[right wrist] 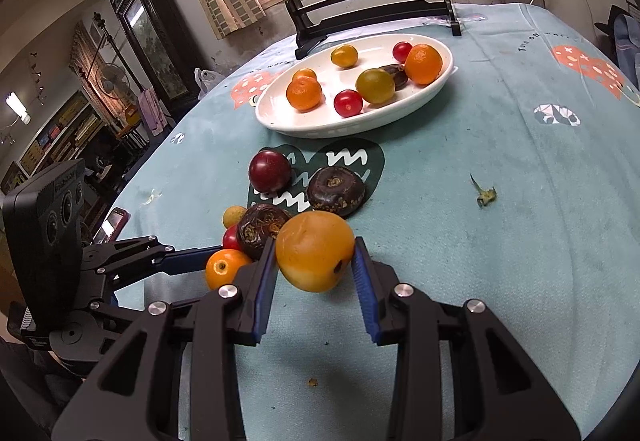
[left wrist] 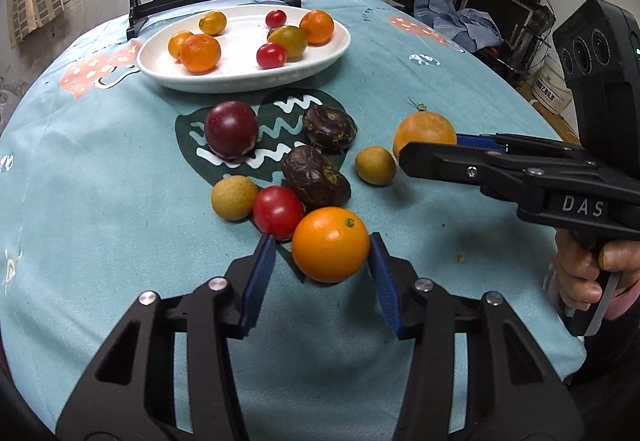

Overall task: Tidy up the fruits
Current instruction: 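Grasp an orange with the left tool while the right tool grasps a yellow-orange fruit, then carry both fruits to the plate and open both tools there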

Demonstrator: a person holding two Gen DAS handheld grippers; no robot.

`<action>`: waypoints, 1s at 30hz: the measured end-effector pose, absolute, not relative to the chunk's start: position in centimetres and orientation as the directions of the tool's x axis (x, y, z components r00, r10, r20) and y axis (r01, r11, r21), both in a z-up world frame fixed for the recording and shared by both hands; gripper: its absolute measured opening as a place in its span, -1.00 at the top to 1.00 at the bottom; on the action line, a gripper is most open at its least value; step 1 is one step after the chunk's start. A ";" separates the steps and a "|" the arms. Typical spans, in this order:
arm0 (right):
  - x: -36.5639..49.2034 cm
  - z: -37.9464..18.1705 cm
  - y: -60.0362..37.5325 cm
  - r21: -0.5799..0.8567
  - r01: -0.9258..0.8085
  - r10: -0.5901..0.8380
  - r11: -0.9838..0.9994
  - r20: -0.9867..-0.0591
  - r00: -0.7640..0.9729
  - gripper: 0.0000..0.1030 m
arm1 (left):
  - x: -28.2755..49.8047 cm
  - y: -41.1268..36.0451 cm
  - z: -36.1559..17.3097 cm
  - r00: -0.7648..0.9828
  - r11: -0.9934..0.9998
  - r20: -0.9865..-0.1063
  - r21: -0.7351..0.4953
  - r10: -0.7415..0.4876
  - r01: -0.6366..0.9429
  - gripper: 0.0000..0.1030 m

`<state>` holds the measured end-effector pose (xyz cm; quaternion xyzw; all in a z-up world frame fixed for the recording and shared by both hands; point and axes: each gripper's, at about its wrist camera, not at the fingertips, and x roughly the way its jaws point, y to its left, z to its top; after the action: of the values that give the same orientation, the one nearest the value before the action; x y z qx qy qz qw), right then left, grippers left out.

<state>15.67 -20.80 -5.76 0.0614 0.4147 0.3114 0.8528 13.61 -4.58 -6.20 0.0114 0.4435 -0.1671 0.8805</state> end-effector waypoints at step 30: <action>18.1 -1.6 -18.9 0.346 -0.539 0.615 0.768 -0.634 0.469 0.27 | 16.3 -0.3 -1.3 0.593 0.921 -0.708 -0.239 -0.382 0.307 0.25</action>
<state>18.14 -18.86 -1.57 0.0487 0.3897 0.3371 0.8556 16.28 -0.34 -1.27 -0.0458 0.4073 -0.1933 0.8914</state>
